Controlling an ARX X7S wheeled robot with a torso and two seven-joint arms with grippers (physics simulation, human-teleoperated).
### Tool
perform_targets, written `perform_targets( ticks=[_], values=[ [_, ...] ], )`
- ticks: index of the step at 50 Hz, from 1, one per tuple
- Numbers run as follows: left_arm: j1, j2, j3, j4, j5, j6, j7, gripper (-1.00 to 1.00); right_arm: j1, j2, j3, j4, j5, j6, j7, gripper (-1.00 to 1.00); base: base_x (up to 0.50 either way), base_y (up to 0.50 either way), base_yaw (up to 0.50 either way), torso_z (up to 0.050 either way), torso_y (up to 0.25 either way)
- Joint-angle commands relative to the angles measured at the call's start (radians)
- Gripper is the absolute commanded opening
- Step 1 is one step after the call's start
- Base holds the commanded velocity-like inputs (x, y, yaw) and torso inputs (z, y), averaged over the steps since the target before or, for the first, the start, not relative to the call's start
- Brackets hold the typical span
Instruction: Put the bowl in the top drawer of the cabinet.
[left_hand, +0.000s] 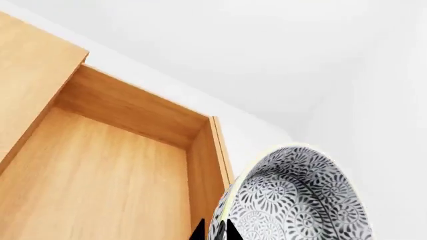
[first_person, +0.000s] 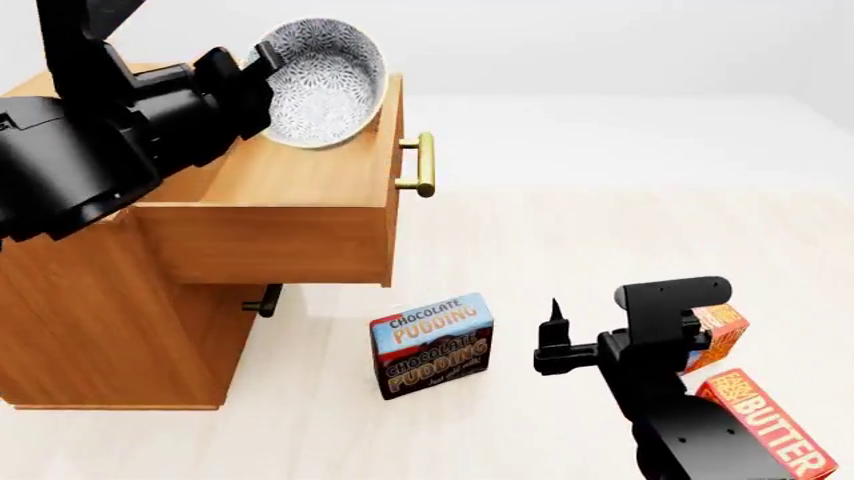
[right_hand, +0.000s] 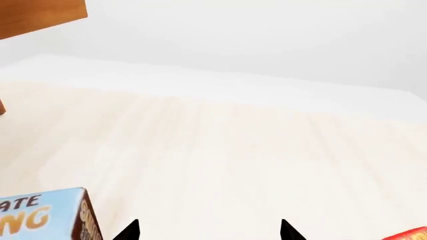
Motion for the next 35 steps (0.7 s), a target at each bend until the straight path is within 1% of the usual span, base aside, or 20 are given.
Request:
perform_targets(
  ticks=[1,8,11,14,19,22,24,28,30,35],
  values=[
    [-0.029,0.143,0.017,-0.267,-0.017,-0.025,-0.003,-1.00,-0.045,0.024,0.025,-0.063,0.024,0.010,-0.003,1.00,0.00,0.00,0.00,0.000,0.000],
    [-0.023,0.252,0.041,-0.470,-0.039,-0.050,0.024,-1.00,-0.057,0.031,0.035,-0.067,0.031,0.003,-0.006,1.00,0.00,0.00,0.00,0.000,0.001],
    [-0.031,0.323,0.055,-0.611,-0.051,-0.076,0.047,-1.00,-0.055,0.026,0.031,-0.060,0.028,-0.001,-0.002,1.00,0.00,0.00,0.00,0.000,0.000],
    [-0.036,0.375,0.068,-0.722,-0.054,-0.098,0.068,-1.00,-0.054,0.023,0.033,-0.053,0.028,-0.005,0.001,1.00,0.00,0.00,0.00,0.000,0.000],
    [-0.047,0.421,0.089,-0.813,-0.033,-0.100,0.067,-1.00,-0.047,0.018,0.037,-0.026,0.027,-0.017,0.005,1.00,0.00,0.00,0.00,0.000,0.000],
    [-0.064,0.461,0.100,-0.903,-0.031,-0.118,0.076,-1.00,-0.041,0.011,0.035,-0.018,0.025,-0.019,0.012,1.00,0.00,0.00,0.00,0.000,0.003],
    [-0.075,0.497,0.109,-0.985,-0.028,-0.135,0.093,-1.00,-0.039,0.009,0.034,-0.017,0.024,-0.018,0.016,1.00,0.00,0.00,0.00,0.000,0.000],
    [-0.085,0.607,0.137,-1.228,-0.027,-0.208,0.169,-1.00,-0.038,0.007,0.039,-0.015,0.025,-0.015,0.023,1.00,0.00,0.00,0.00,0.000,0.000],
    [-0.086,0.652,0.147,-1.313,-0.026,-0.234,0.200,-1.00,-0.039,0.006,0.043,-0.005,0.025,-0.020,0.025,1.00,0.00,0.00,0.00,0.000,0.000],
    [-0.071,0.673,0.190,-1.328,-0.065,-0.225,0.216,-1.00,-0.052,0.006,0.062,-0.011,0.034,-0.021,0.034,1.00,0.00,0.00,0.00,0.000,0.000]
  ],
)
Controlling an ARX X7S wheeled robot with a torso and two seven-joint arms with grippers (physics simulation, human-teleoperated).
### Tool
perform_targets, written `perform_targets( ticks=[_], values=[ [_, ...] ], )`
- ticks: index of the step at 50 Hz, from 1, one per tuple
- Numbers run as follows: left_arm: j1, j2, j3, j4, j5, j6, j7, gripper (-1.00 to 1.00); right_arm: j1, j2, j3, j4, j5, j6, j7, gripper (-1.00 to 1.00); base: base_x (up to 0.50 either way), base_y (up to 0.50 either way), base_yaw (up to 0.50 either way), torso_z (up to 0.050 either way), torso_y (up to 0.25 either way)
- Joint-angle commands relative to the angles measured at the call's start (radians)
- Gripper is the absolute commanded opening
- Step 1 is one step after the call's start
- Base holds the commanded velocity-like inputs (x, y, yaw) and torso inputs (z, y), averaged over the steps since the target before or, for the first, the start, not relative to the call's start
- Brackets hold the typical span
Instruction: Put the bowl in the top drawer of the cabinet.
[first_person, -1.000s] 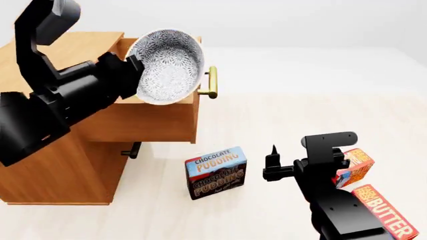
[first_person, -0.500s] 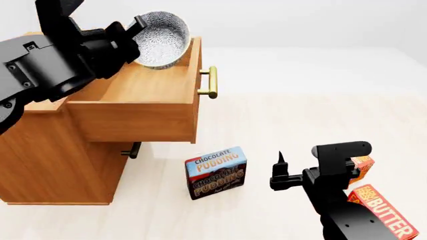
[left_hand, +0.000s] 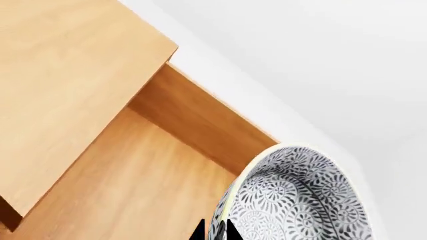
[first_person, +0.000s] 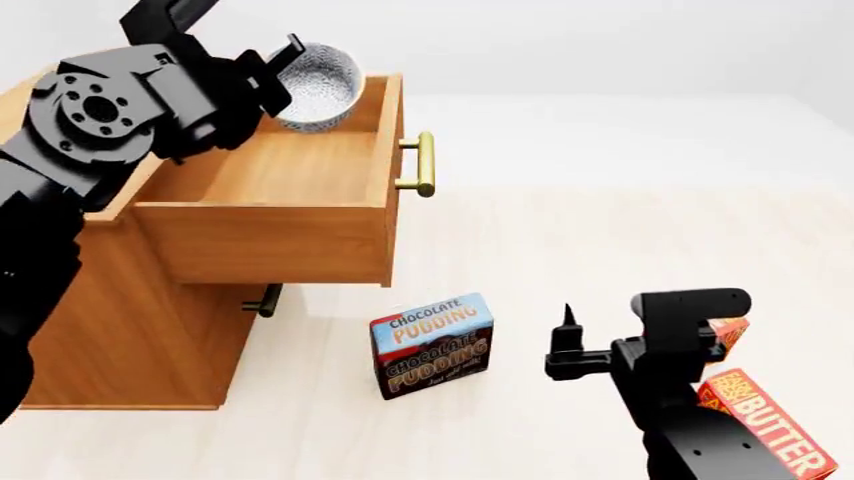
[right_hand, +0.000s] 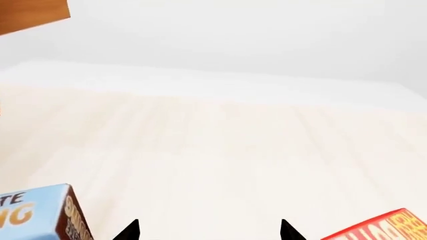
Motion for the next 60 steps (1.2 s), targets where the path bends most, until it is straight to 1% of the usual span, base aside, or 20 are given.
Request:
perform_targets(
  ticks=[1,7,20,23,27,33,38,52,60],
  values=[
    [-0.004,0.142,0.069,-0.272,-0.040,-0.045,0.085,-1.00,-0.014,-0.004,0.025,0.007,0.009,-0.008,0.016,1.00,0.00,0.00,0.00,0.000,0.000],
    [0.021,0.153,0.204,-0.272,-0.171,-0.017,0.083,-1.00,-0.039,0.003,0.052,0.017,0.020,-0.026,0.012,1.00,0.00,0.00,0.00,0.000,0.000],
    [0.016,0.165,0.614,-0.272,-0.583,0.035,0.095,-1.00,-0.055,0.008,0.060,0.030,0.030,-0.040,0.006,1.00,0.00,0.00,0.00,0.000,0.001],
    [0.009,0.167,0.685,-0.272,-0.657,0.036,0.104,-1.00,-0.054,0.007,0.057,0.035,0.029,-0.042,0.006,1.00,0.00,0.00,0.00,0.000,0.000],
    [0.002,0.166,0.751,-0.272,-0.735,0.038,0.108,-1.00,-0.053,0.007,0.054,0.045,0.027,-0.046,0.006,1.00,0.00,0.00,0.00,0.000,0.000],
    [-0.007,0.163,0.804,-0.272,-0.806,0.038,0.128,-1.00,-0.062,0.011,0.058,0.045,0.030,-0.049,0.005,1.00,0.00,0.00,0.00,0.000,0.002],
    [0.003,0.152,0.813,-0.272,-0.845,0.044,0.102,-1.00,-0.072,0.016,0.067,0.040,0.035,-0.052,0.005,1.00,0.00,0.00,0.00,0.000,0.000],
    [0.013,0.147,0.811,-0.272,-0.856,0.054,0.083,-1.00,-0.075,0.017,0.060,0.060,0.032,-0.067,0.005,1.00,0.00,0.00,0.00,0.000,0.000],
    [0.019,0.148,0.812,-0.272,-0.854,0.051,0.097,-1.00,-0.077,0.020,0.054,0.066,0.024,-0.075,0.009,1.00,0.00,0.00,0.00,0.002,0.000]
  ],
)
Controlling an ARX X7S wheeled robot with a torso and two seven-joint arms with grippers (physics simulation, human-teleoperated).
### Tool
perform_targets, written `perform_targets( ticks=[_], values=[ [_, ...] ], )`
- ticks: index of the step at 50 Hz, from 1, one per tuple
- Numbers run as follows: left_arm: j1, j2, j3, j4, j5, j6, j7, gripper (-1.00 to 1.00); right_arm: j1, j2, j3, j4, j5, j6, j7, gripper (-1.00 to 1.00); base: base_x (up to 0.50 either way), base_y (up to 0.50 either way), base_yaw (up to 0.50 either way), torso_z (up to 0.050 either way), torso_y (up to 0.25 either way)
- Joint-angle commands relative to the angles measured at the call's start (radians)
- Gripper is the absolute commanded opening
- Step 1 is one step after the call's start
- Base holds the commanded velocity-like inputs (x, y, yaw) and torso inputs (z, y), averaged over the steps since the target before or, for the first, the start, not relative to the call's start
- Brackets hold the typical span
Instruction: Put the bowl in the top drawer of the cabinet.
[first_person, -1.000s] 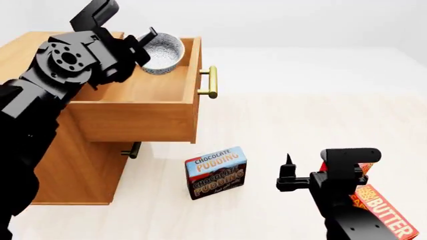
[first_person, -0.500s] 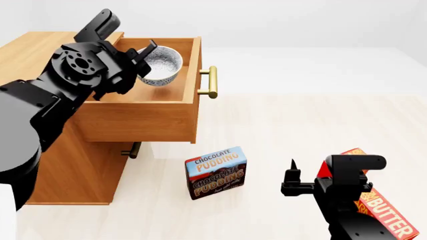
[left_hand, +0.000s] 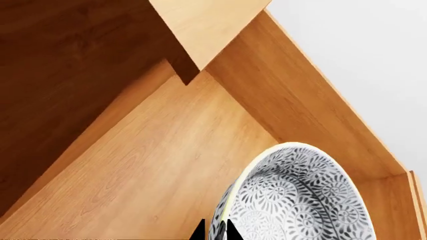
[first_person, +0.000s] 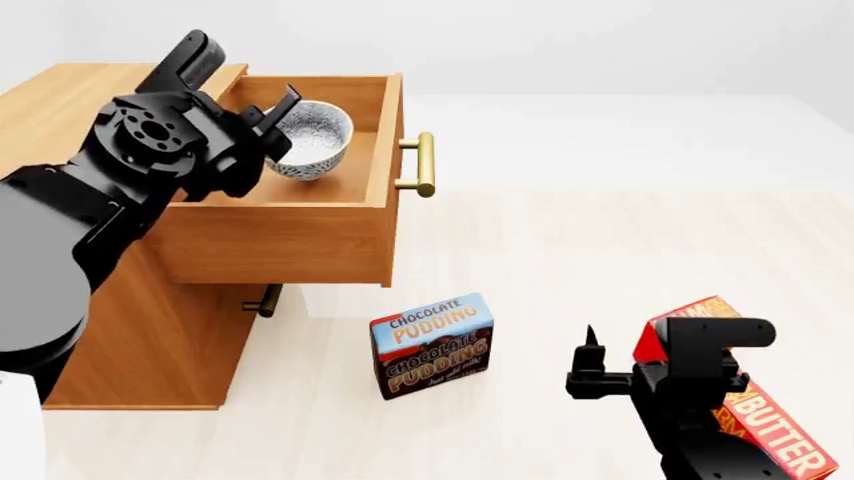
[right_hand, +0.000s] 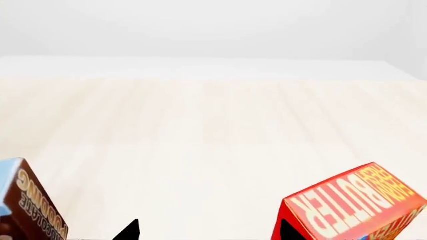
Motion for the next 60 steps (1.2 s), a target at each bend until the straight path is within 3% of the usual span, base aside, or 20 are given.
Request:
perform_targets(
  ticks=[1,27,46,60],
  values=[
    [0.001,-0.001,0.000,-0.009,-0.016,0.002,0.012,1.00,-0.004,0.003,-0.004,0.011,-0.005,-0.011,0.003,1.00,0.00,0.00,0.00,0.000,0.000],
    [-0.070,-0.007,0.042,-0.008,0.011,0.005,0.073,1.00,-0.002,0.009,-0.009,0.014,0.001,-0.012,0.008,1.00,0.00,0.00,0.00,0.000,0.000],
    [-0.154,-0.016,0.015,0.001,0.033,0.004,0.204,1.00,-0.006,0.016,-0.008,0.005,0.005,-0.010,0.015,1.00,0.00,0.00,0.00,0.001,0.002],
    [-0.343,-0.197,-0.032,0.564,0.105,0.325,0.234,1.00,-0.010,0.022,-0.006,-0.008,0.012,-0.005,0.020,1.00,0.00,0.00,0.00,0.000,0.000]
  ],
)
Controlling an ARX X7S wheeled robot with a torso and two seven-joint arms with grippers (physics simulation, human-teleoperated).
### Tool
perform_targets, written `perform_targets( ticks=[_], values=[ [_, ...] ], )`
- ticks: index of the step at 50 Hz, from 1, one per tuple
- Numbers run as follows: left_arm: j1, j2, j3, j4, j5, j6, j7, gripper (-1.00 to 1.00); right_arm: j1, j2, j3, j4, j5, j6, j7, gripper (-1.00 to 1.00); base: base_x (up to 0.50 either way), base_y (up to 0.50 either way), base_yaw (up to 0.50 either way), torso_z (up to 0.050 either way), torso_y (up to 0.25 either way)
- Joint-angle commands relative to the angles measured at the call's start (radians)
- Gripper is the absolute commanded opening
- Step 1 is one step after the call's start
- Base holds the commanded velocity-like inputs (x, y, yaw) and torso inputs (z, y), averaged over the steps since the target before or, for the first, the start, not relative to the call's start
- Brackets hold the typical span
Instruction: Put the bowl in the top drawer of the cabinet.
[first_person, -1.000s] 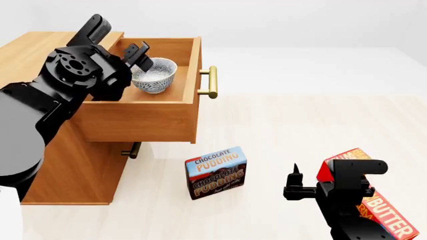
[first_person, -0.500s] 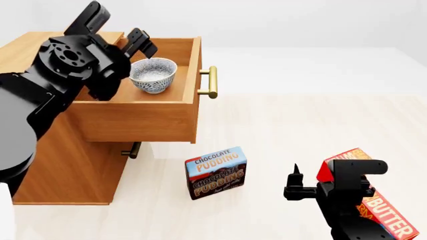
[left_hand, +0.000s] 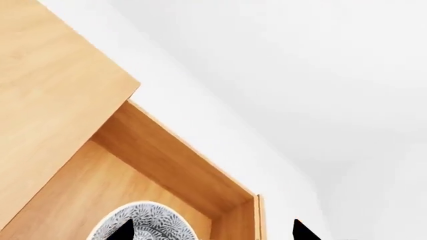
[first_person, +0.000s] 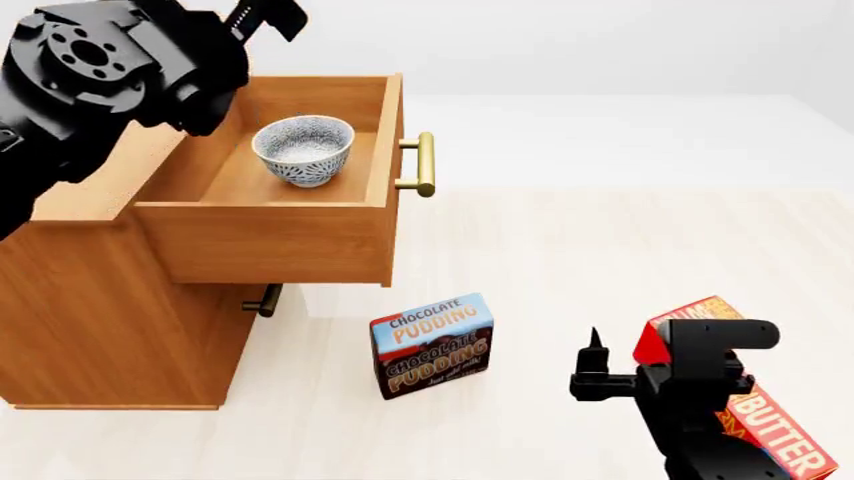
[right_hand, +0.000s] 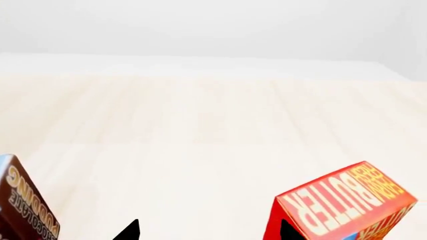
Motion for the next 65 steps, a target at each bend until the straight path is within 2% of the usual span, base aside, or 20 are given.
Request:
perform_targets(
  ticks=[1,5,10,16,25,30,34,35,37,39,41,43,46,51,53,57,61,65],
  values=[
    [-0.135,-0.120,-0.032,0.352,0.057,0.202,0.044,1.00,-0.004,0.005,0.005,-0.015,0.008,0.006,0.005,1.00,0.00,0.00,0.00,0.000,0.000],
    [-0.196,-0.202,-0.048,0.565,0.103,0.313,0.071,1.00,-0.005,0.007,0.010,-0.039,0.013,0.018,0.014,1.00,0.00,0.00,0.00,0.000,0.000],
    [-0.287,-0.327,-0.038,0.903,0.234,0.480,0.087,1.00,-0.004,0.010,0.015,-0.123,0.016,0.054,0.048,1.00,0.00,0.00,0.00,0.000,0.000],
    [-0.314,-0.477,0.044,1.260,0.495,0.755,0.042,1.00,-0.002,0.028,0.027,-0.273,-0.011,0.112,0.129,1.00,0.00,0.00,0.00,0.000,0.000],
    [-0.258,-0.624,0.151,1.493,0.805,0.945,0.026,1.00,0.011,0.059,0.107,-0.561,0.037,0.258,0.212,1.00,0.00,0.00,0.00,0.000,0.000],
    [-0.243,-0.690,0.212,1.582,1.003,1.037,-0.078,1.00,0.039,0.085,0.085,-0.721,0.022,0.337,0.271,1.00,0.00,0.00,0.00,0.000,0.000],
    [-0.175,-0.746,0.236,1.633,1.203,1.145,-0.158,1.00,0.036,0.120,0.055,-0.844,0.000,0.388,0.312,1.00,0.00,0.00,0.00,0.000,0.000],
    [-0.155,-0.760,0.235,1.642,1.249,1.157,-0.173,1.00,0.030,0.140,0.058,-0.869,0.019,0.390,0.333,1.00,0.00,0.00,0.00,0.000,0.000],
    [-0.106,-0.810,0.207,1.662,1.385,1.167,-0.239,1.00,0.026,0.307,-0.002,-0.871,0.202,0.285,0.562,1.00,0.00,0.00,0.00,0.000,0.000],
    [-0.073,-0.855,0.180,1.689,1.474,1.164,-0.259,1.00,0.064,0.536,-0.142,-0.871,0.392,0.122,0.837,1.00,0.00,0.00,0.00,0.000,0.000],
    [-0.054,-0.891,0.175,1.720,1.559,1.152,-0.277,1.00,0.180,0.750,-0.392,-0.871,0.472,-0.076,1.047,1.00,0.00,0.00,0.00,0.000,0.000],
    [-0.031,-0.913,0.168,1.742,1.634,1.147,-0.309,1.00,0.366,0.874,-0.678,-0.871,0.481,-0.227,1.160,1.00,0.00,0.00,0.00,0.000,0.000],
    [0.011,-0.936,0.143,1.753,1.741,1.151,-0.398,1.00,0.707,0.945,-1.113,-0.871,0.458,-0.348,1.256,1.00,0.00,0.00,0.00,0.000,0.000],
    [0.074,-0.970,0.099,1.766,1.930,1.135,-0.552,1.00,1.443,0.884,-1.863,-0.871,0.404,-0.482,1.463,1.00,0.00,0.00,0.00,0.000,0.000],
    [0.098,-0.984,0.086,1.780,2.010,1.127,-0.597,1.00,1.557,0.890,-2.138,-0.871,0.369,-0.517,1.464,1.00,0.00,0.00,0.00,0.000,0.000],
    [0.139,-1.011,0.067,1.811,2.143,1.121,-0.654,1.00,1.628,0.889,-2.243,-0.871,0.305,-0.543,1.464,1.00,0.00,0.00,0.00,0.000,0.000],
    [0.174,-1.033,0.048,1.835,2.256,1.112,-0.709,1.00,1.585,0.892,-2.229,-0.871,0.248,-0.534,1.464,1.00,0.00,0.00,0.00,0.000,0.000],
    [0.202,-1.050,0.033,1.851,2.336,1.113,-0.745,1.00,1.615,0.902,-2.274,-0.871,0.208,-0.556,1.464,1.00,0.00,0.00,0.00,0.000,0.000]
  ],
)
